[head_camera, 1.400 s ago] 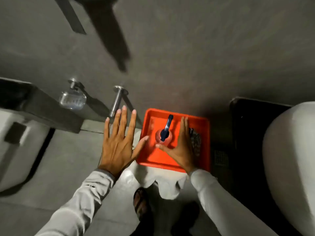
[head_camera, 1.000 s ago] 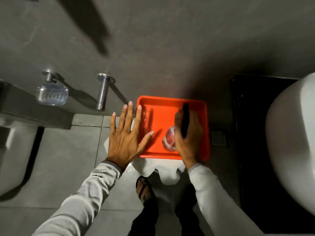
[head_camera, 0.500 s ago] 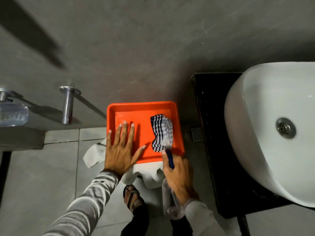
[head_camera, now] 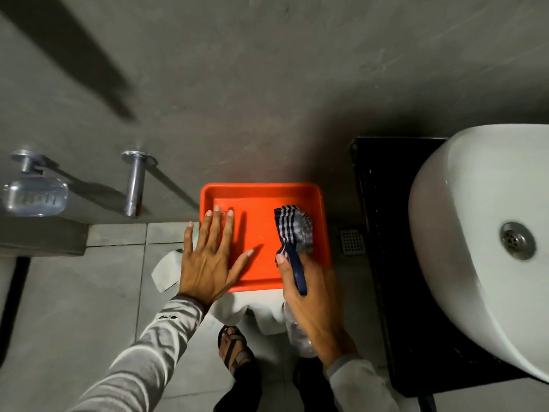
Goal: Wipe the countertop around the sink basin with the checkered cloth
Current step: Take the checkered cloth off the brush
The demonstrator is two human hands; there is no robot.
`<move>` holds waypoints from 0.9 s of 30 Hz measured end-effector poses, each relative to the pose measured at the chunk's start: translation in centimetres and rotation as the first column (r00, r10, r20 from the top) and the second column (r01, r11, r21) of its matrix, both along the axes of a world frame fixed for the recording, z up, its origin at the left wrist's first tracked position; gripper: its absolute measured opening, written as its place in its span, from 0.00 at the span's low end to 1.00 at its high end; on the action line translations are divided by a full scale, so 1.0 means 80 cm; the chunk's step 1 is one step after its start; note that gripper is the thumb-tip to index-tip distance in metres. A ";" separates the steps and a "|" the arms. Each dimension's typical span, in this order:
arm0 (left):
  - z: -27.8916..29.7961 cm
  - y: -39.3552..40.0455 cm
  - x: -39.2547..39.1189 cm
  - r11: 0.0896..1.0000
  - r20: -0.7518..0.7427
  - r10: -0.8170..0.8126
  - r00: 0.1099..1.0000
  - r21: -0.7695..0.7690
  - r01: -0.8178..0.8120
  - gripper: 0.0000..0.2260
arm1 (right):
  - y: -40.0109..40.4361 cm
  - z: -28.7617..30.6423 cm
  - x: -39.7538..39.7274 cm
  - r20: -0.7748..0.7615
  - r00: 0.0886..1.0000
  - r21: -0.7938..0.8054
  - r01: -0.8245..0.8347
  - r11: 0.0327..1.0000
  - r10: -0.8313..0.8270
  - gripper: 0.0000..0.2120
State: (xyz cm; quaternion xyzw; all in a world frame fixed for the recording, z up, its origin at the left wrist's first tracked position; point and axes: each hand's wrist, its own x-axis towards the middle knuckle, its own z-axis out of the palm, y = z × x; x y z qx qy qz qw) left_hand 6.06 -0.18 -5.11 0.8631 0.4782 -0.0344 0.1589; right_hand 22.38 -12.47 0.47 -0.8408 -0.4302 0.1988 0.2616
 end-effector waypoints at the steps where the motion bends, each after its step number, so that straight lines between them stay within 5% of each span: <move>1: 0.002 0.005 -0.008 1.000 0.001 0.012 1.000 0.023 -0.013 0.40 | 0.010 0.008 -0.005 0.028 1.000 0.050 -0.008 0.999 0.007 0.22; 5: 0.013 0.030 -0.053 0.990 -0.010 0.095 0.995 0.108 -0.093 0.39 | 0.084 0.006 -0.018 0.127 0.992 0.113 -0.035 0.993 0.020 0.24; 10: 0.015 0.033 -0.099 0.978 -0.047 0.164 0.985 0.142 -0.156 0.39 | 0.167 -0.034 -0.031 -0.138 0.969 0.186 -0.177 0.966 0.204 0.26; 15: 0.012 0.027 -0.105 0.971 -0.056 0.172 0.984 0.180 -0.159 0.39 | 0.185 -0.053 -0.040 -0.008 0.939 0.183 -0.337 0.924 0.344 0.24; 19: 0.016 0.024 -0.090 0.974 -0.040 0.147 0.988 0.181 -0.137 0.40 | 0.136 -0.061 -0.017 -0.070 0.907 -0.021 -0.417 0.909 0.415 0.41; 23: 0.015 0.019 -0.084 0.974 -0.033 0.129 0.991 0.191 -0.121 0.41 | 0.090 -0.080 0.026 0.131 0.964 -0.339 -0.176 0.924 0.232 0.36; 27: 0.011 0.012 -0.084 0.977 -0.033 0.135 0.990 0.171 -0.127 0.40 | 0.099 -0.107 0.035 0.079 0.980 -0.522 -0.116 0.845 0.183 0.39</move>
